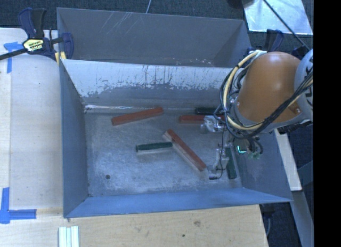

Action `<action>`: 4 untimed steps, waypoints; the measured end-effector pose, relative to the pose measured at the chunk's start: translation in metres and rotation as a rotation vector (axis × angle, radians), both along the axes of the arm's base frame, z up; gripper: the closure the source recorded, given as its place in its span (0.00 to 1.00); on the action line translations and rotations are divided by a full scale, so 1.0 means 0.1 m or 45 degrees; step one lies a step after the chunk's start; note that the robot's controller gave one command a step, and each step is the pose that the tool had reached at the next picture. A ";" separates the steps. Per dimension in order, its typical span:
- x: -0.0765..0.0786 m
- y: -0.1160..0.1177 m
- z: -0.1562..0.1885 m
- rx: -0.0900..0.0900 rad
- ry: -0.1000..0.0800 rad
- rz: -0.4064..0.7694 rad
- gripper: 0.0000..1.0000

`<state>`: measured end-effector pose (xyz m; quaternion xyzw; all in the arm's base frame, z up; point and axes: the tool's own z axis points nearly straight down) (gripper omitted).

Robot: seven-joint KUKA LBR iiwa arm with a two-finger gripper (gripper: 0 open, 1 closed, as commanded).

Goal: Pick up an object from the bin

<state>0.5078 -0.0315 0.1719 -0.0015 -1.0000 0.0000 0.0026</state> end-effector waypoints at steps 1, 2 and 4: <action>0.02 0.00 0.04 -0.001 -0.010 0.001 0.00; 0.18 -0.10 -0.15 0.001 -0.017 -0.159 0.00; 0.05 0.37 -0.95 -0.001 -0.010 -0.342 1.00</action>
Offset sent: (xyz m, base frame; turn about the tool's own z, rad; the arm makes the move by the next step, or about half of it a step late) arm 0.0374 -0.0281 -0.0524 0.3191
